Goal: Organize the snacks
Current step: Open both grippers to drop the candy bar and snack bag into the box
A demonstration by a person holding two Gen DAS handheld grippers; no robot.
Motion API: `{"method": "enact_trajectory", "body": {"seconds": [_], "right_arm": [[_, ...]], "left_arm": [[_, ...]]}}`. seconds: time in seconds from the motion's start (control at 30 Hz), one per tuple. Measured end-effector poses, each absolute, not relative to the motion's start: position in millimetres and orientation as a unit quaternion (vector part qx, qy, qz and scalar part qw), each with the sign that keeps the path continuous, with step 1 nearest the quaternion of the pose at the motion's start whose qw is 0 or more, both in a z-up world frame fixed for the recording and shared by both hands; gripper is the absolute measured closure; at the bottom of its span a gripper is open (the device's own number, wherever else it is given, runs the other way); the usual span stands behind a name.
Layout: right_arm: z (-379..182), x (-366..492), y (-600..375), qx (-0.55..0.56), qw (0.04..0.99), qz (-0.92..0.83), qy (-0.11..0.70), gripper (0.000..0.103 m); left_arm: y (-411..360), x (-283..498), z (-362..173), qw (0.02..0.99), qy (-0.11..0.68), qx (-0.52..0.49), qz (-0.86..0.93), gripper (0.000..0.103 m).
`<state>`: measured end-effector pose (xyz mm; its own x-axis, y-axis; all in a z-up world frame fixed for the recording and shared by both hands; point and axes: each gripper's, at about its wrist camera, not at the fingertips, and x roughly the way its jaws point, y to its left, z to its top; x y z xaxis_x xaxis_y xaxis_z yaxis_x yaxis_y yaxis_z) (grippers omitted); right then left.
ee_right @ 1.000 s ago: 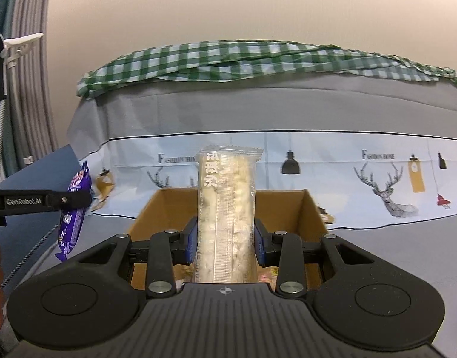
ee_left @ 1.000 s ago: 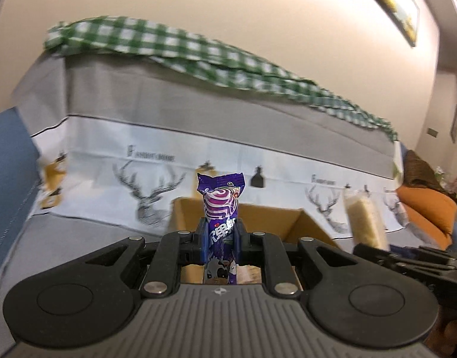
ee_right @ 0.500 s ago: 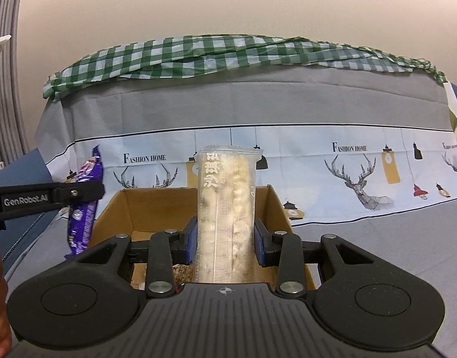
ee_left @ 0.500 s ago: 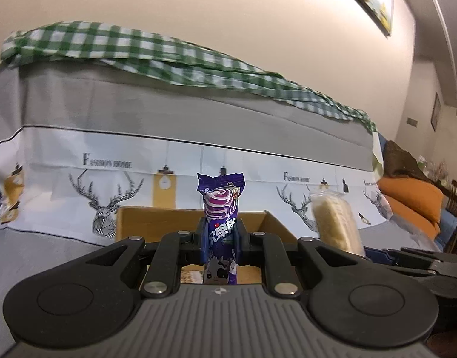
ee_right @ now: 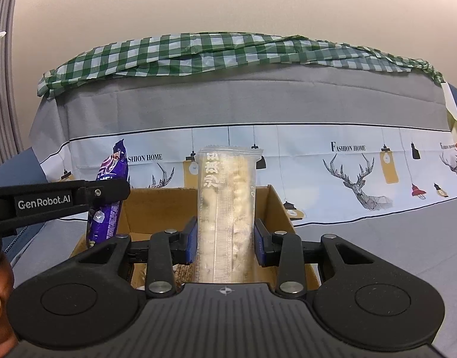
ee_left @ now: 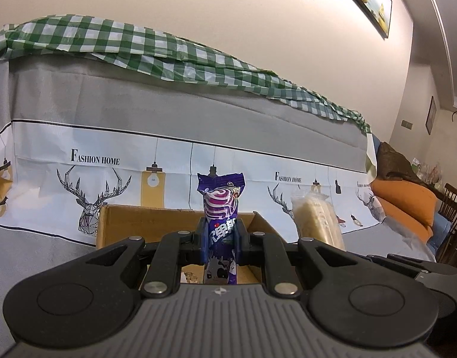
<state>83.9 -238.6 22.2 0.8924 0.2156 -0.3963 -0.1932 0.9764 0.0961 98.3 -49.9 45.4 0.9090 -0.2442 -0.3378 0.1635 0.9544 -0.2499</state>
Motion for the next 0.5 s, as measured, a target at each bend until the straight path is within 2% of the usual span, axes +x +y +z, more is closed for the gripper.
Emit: {"method": "enact_trajectory", "body": {"seconds": [0.23,0.27,0.3,0.33,0.4,0.43,0.5], "right_arm": [[19.2,81.9,-237.7,0.026,0.973,0.104,0.205,0.065],[18.3,82.4,-236.7,0.024,0.972,0.104,0.208,0.065],[18.0,82.8,-235.1,0.021,0.972,0.101,0.210,0.060],[18.0,82.7,-233.7,0.016,0.973,0.095,0.209,0.054],[18.9,81.4,-233.2,0.013,0.975,0.087,0.202,0.031],[19.2,81.4,-233.6,0.014,0.976,0.084,0.201,0.028],[19.0,81.7,-235.2,0.016,0.976,0.078,0.202,0.020]], "left_arm": [[-48.8,96.7,46.6,0.970,0.185,-0.112,-0.111,0.085],[-48.4,97.6,46.3,0.968,0.191,-0.113,-0.115,0.077],[-48.6,98.6,46.0,0.966,0.196,-0.114,-0.120,0.060],[-47.0,97.7,46.2,0.967,0.194,-0.116,-0.118,0.056],[-43.5,96.5,47.7,0.969,0.186,-0.118,-0.108,0.055],[-40.3,96.3,47.9,0.969,0.185,-0.122,-0.106,0.055],[-35.5,96.7,47.8,0.969,0.186,-0.130,-0.099,0.047]]}}
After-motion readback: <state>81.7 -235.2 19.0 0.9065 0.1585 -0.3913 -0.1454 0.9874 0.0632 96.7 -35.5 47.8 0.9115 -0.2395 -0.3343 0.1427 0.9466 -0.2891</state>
